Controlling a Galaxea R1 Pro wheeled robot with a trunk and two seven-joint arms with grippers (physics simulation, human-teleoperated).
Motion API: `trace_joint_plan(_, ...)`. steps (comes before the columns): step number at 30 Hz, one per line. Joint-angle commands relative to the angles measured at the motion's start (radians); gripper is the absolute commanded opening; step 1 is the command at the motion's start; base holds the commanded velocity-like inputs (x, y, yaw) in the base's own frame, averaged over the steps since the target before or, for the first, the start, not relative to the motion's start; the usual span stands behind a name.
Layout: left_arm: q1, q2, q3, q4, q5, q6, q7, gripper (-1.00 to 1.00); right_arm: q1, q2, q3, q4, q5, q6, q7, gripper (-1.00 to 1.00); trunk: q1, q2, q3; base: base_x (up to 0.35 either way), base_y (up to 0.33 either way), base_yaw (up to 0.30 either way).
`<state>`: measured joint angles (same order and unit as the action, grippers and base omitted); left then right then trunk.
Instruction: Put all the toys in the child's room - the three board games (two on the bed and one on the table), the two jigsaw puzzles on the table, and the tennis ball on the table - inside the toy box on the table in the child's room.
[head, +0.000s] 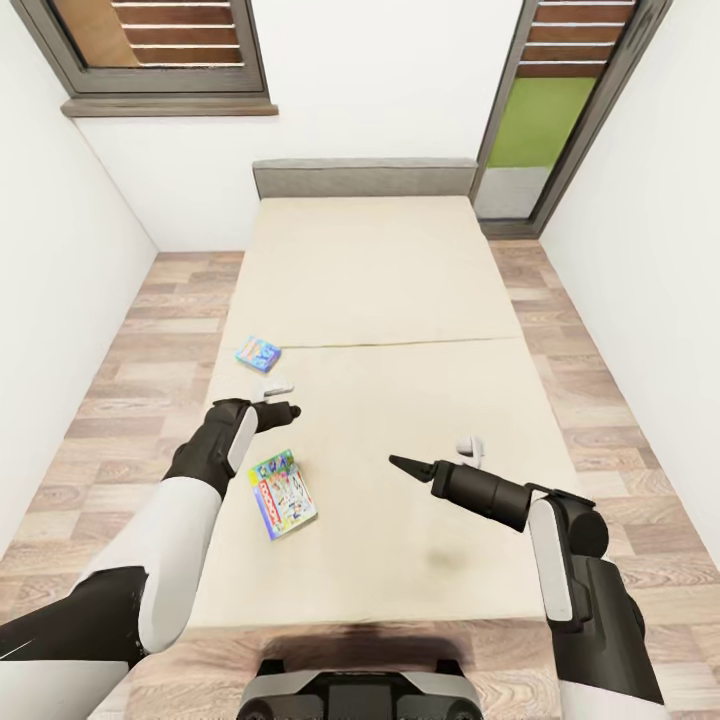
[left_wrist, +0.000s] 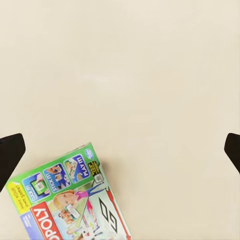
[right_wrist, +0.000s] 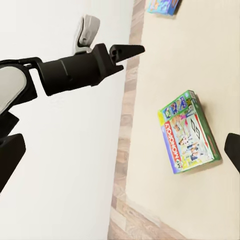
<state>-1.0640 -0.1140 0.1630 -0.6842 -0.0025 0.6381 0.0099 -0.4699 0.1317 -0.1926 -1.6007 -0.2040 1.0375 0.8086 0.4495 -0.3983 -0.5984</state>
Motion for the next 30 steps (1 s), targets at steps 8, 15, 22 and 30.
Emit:
trace_joint_plan(8,-0.002,-0.004,0.005,0.004,-0.001,-0.016,0.006,1.0,-0.154,0.002,-0.005,0.008,0.002,0.01,0.004,1.0,0.0,-0.002,-0.014,0.0,0.0,0.0)
trace_joint_plan(15,-0.002,-0.004,0.006,0.006,0.001,-0.043,0.032,1.0,-0.256,0.001,-0.005,0.068,0.008,0.01,0.003,1.0,0.0,-0.002,-0.026,0.0,0.0,0.0)
trace_joint_plan(22,-0.002,-0.004,0.006,0.006,0.003,-0.049,0.049,1.0,-0.333,0.0,-0.005,0.147,0.013,0.01,0.003,1.0,0.0,-0.002,-0.037,0.0,0.0,0.0)
trace_joint_plan(30,-0.002,-0.004,0.006,0.006,0.003,-0.05,0.052,1.0,-0.41,0.0,-0.005,0.217,0.015,0.01,0.002,1.0,0.0,-0.002,-0.05,0.0,0.0,0.0)
